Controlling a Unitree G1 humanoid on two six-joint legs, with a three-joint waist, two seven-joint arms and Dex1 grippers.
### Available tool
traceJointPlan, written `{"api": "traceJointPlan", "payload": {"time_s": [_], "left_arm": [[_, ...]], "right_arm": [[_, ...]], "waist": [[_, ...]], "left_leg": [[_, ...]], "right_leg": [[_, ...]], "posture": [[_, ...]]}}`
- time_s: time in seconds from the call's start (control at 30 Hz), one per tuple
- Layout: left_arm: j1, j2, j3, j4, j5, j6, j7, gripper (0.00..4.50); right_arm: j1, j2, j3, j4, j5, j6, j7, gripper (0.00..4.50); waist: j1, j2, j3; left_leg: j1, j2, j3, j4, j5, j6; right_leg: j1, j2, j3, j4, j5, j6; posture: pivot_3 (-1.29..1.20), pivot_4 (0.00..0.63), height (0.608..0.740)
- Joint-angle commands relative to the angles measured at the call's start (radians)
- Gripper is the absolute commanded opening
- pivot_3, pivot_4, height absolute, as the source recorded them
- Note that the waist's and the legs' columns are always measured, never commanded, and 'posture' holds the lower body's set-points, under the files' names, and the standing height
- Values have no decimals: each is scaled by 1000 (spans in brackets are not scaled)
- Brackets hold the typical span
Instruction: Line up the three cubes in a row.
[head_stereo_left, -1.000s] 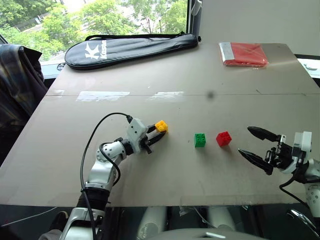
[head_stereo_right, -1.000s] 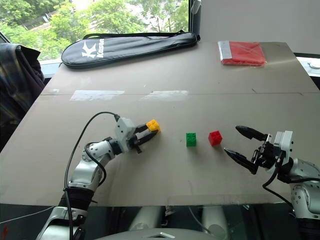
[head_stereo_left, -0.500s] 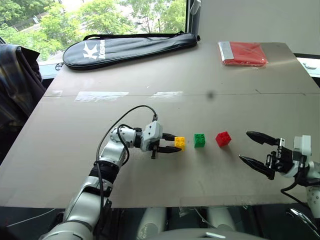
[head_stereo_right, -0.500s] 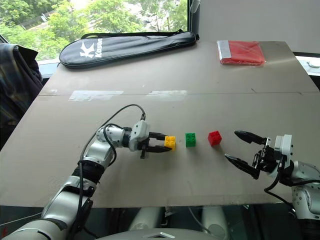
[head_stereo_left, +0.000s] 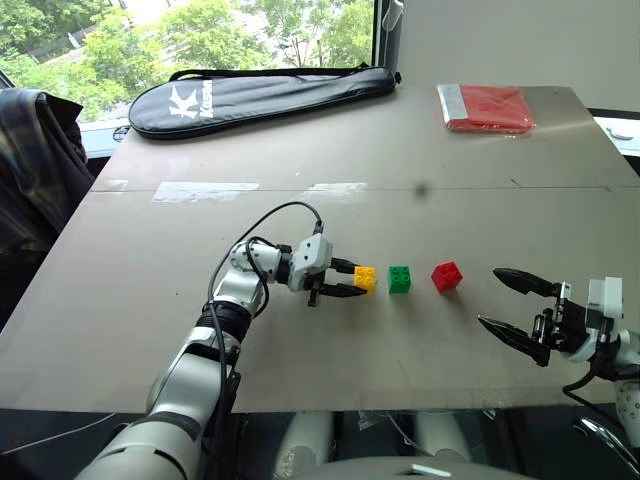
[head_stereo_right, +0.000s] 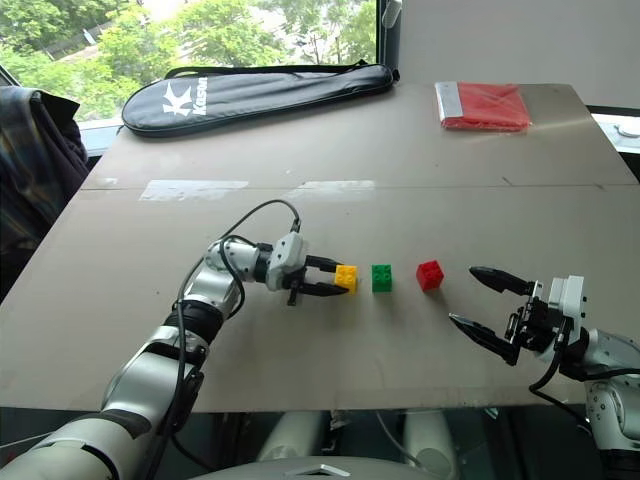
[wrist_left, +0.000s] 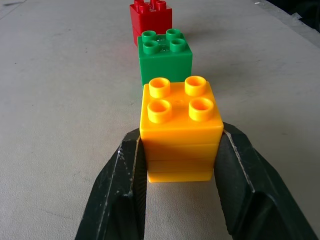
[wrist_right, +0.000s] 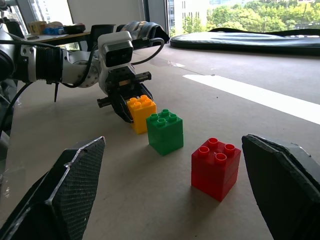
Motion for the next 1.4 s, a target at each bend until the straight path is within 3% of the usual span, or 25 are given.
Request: {"api": "traceJointPlan", "payload": {"time_s": [0.03,0.1,0.2,0.23,0.4,0.57,0.7,0.87,1.0,1.17,1.4], "left_arm": [[21,14,8,14,39,5,42,2257],[24,14,14,11,40,12,48,2979],[31,14,21,6,41,11,56,4412],[34,15,21,4,45,3,64,4473],[51,20,22,-16,60,-9,93,4473],[117,54,47,-155,12,57,91,4473],[270,139,114,-453,-84,217,133,4473],[514,191,191,-823,-146,447,319,4473],[694,169,248,-1054,-115,589,545,4473],[897,103,283,-1138,-25,630,782,4473],[1072,57,265,-1226,-16,603,870,4473]], "right_arm": [[-12,-3,-26,-17,-9,-20,-24,4500],[-15,-5,-26,-8,-10,-23,-21,4500],[-20,-9,-28,7,-12,-26,-8,4500],[-21,-10,-28,10,-12,-26,-5,4500],[-22,-11,-27,18,-16,-32,2,4500],[-7,-12,-29,20,-21,-39,3,4500],[29,-3,-39,40,-31,-53,1,4500],[60,22,-45,105,-68,-96,-24,4500],[82,33,-43,129,-93,-117,-45,4500],[98,50,-40,143,-108,-137,-63,4500],[80,37,-40,207,-126,-171,-48,4500]], "waist": [[0,0,0],[-1,0,0],[-1,0,0],[-1,0,0],[-1,0,0],[-7,0,0],[-18,0,0],[-15,0,1],[-6,1,1],[-1,1,0],[-1,3,-2]], "left_leg": [[0,0,0,0,0,0],[0,0,0,1,0,0],[1,0,0,1,0,0],[1,0,0,1,0,0],[1,0,0,1,0,0],[1,1,0,1,0,0],[0,3,1,1,0,0],[-2,3,1,-1,0,-1],[-2,3,0,-1,0,-1],[0,4,1,-2,0,-1],[1,5,2,-4,0,-1]], "right_leg": [[0,0,0,0,0,0],[0,0,0,1,0,0],[0,0,0,2,0,0],[0,0,0,3,0,0],[0,0,1,4,0,0],[-1,1,1,4,0,0],[-2,1,1,4,0,0],[-4,-3,2,1,0,-1],[-2,-5,3,-2,0,-1],[-1,-3,3,-2,-4,-1],[-1,-2,3,-3,-5,-1]], "posture": [[0,150,694],[0,150,694],[0,150,694],[0,150,694],[0,150,694],[0,150,694],[0,150,694],[0,150,694],[0,150,694],[0,150,694],[0,150,694]]}}
